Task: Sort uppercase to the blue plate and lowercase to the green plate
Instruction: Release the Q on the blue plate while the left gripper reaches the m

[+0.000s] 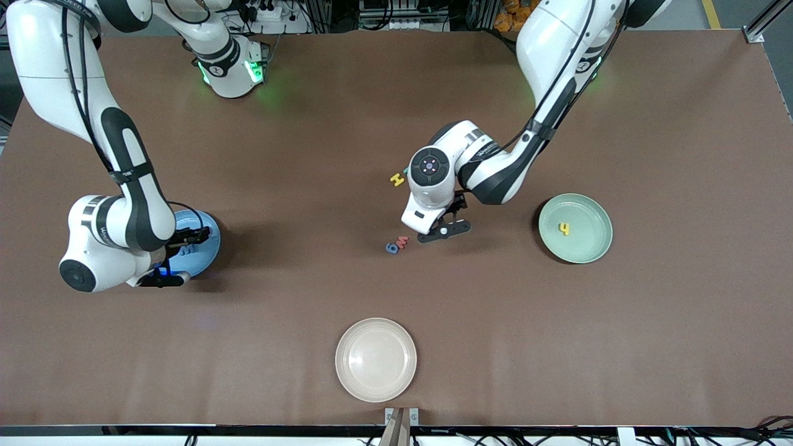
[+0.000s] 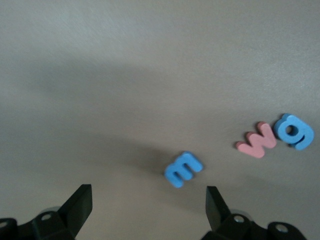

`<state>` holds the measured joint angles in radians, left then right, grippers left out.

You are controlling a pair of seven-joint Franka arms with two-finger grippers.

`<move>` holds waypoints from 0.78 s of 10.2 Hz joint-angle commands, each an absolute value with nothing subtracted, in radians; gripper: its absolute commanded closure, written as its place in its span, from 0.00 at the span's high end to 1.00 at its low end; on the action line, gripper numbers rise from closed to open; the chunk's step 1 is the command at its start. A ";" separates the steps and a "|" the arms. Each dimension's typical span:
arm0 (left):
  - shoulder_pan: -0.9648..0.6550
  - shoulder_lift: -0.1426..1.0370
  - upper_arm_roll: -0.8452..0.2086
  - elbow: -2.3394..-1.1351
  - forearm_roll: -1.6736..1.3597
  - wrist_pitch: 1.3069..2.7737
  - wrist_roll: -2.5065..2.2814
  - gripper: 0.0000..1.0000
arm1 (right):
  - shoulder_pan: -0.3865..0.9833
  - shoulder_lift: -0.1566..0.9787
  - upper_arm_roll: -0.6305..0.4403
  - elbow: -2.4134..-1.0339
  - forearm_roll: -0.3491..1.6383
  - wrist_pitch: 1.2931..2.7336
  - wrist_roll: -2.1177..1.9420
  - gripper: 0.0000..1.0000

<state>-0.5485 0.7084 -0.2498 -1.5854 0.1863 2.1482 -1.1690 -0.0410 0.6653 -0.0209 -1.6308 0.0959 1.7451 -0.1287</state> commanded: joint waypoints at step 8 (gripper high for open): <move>-0.580 0.764 -0.229 -1.611 0.222 2.319 -1.701 1.00 | 0.040 0.156 0.003 -1.969 0.094 1.975 -0.109 1.00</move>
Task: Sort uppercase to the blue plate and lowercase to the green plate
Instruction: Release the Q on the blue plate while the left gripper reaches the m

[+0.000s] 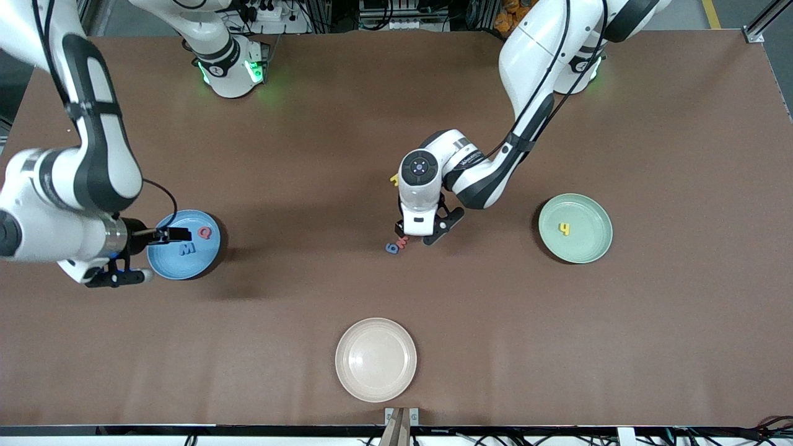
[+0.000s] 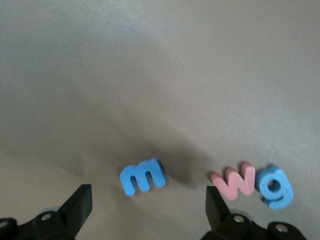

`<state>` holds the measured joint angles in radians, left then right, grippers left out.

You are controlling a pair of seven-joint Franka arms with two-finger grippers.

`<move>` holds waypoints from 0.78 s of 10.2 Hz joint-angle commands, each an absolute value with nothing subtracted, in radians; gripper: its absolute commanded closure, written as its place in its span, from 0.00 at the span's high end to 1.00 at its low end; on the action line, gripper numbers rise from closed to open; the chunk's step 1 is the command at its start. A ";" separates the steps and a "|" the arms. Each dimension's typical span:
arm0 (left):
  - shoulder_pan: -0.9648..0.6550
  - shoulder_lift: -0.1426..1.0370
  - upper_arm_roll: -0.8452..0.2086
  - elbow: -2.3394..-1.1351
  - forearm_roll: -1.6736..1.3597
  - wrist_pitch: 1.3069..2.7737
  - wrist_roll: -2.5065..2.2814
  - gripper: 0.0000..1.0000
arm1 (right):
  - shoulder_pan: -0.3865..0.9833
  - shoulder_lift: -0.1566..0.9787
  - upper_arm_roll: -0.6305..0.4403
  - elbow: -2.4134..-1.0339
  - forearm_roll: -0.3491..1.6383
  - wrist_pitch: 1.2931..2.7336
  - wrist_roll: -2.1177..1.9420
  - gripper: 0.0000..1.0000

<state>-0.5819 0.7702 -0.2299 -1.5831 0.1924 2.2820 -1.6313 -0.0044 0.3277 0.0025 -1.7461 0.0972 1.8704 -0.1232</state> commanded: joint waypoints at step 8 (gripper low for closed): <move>-0.551 0.739 -0.226 -1.736 0.339 2.465 -1.982 1.00 | 0.332 0.009 0.006 -2.088 0.081 2.029 0.179 1.00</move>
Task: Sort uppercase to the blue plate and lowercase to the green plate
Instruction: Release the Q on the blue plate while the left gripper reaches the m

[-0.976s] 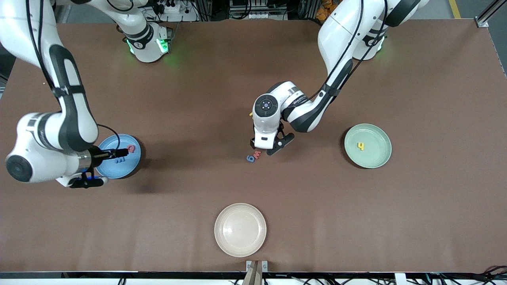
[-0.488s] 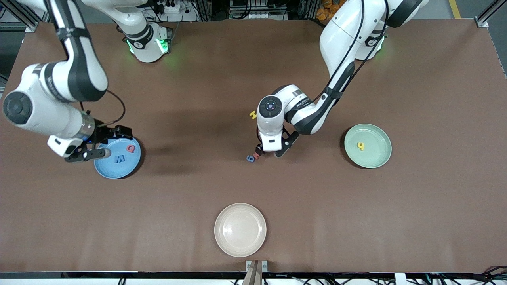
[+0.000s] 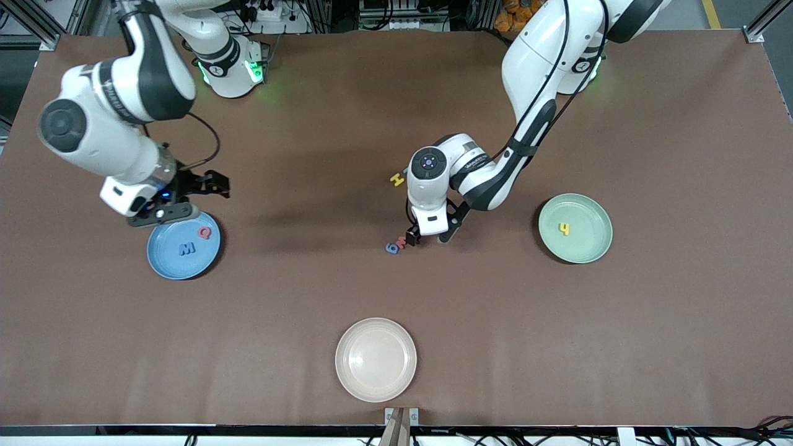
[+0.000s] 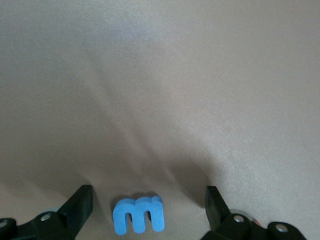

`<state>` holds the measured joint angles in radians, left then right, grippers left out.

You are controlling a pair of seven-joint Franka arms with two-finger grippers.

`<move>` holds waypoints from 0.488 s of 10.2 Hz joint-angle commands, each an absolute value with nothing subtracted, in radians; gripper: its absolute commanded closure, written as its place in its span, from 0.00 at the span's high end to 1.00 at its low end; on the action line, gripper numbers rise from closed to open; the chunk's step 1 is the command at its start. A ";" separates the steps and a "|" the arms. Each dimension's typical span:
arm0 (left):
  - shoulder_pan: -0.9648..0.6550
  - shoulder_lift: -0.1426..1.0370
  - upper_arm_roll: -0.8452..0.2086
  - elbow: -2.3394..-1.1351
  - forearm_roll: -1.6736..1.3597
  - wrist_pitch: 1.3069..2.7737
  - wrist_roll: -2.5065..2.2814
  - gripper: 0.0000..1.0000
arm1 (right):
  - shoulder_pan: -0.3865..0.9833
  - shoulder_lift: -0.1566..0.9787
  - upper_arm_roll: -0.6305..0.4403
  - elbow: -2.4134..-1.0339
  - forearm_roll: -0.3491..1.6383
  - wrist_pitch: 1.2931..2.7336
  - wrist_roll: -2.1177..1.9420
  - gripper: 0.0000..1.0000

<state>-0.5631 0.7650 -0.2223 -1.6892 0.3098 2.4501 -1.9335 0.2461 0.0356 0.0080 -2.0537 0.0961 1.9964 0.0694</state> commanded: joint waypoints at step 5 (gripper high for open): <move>-0.575 0.741 -0.230 -1.730 0.339 2.465 -2.031 1.00 | 0.486 0.014 0.006 -2.088 0.081 2.097 0.187 1.00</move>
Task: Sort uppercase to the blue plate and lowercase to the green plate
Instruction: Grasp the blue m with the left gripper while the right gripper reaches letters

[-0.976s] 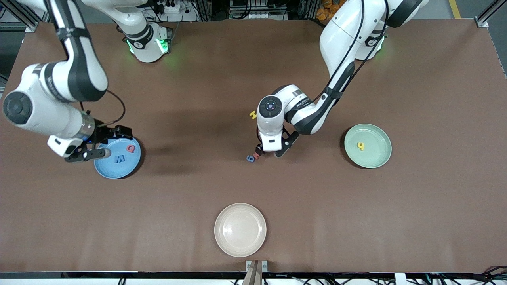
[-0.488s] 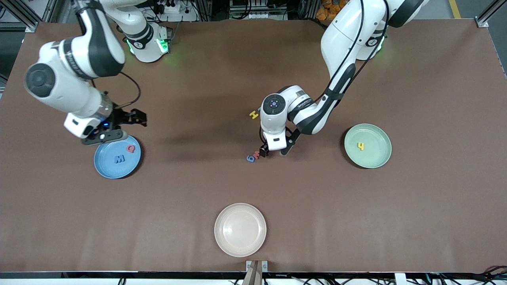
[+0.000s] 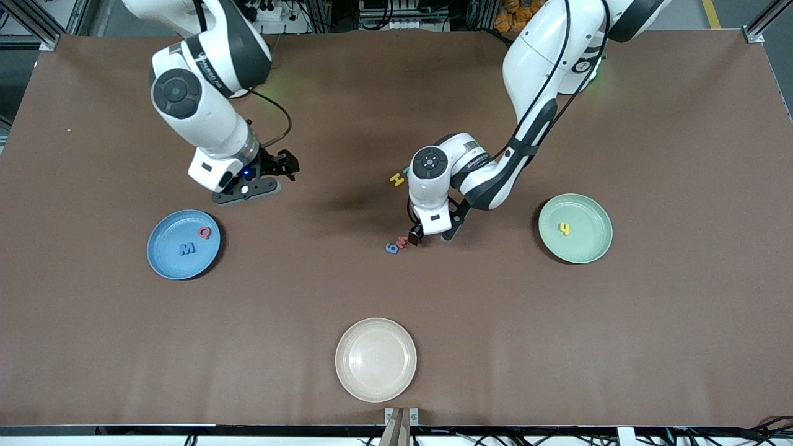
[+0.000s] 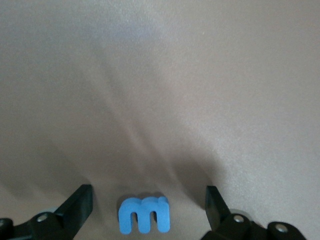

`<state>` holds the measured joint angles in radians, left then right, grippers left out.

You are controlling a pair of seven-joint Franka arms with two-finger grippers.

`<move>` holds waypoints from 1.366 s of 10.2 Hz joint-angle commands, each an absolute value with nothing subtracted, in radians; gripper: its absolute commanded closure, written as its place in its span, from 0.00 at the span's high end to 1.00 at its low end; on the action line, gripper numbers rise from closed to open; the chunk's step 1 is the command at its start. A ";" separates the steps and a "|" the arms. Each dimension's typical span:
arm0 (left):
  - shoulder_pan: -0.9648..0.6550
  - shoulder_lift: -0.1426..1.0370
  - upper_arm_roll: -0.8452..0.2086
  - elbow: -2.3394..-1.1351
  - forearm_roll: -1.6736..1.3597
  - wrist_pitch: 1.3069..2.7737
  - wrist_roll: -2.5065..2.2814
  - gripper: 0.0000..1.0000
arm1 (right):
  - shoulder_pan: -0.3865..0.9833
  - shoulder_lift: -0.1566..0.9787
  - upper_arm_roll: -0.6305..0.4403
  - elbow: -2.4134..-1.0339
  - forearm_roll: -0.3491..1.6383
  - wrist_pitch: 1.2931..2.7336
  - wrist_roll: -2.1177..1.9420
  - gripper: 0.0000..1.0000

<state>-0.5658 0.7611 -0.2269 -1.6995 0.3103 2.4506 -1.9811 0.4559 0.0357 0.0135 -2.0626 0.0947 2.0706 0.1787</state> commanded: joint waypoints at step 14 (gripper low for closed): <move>-0.568 0.733 -0.232 -1.714 0.341 2.462 -2.017 0.00 | 0.647 0.048 0.006 -2.068 0.084 2.097 0.285 1.00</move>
<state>-0.5766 0.7381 -0.2348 -1.7056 0.3106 2.4511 -1.9929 0.6368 0.0509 0.0130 -2.0676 0.0947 2.0911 0.2666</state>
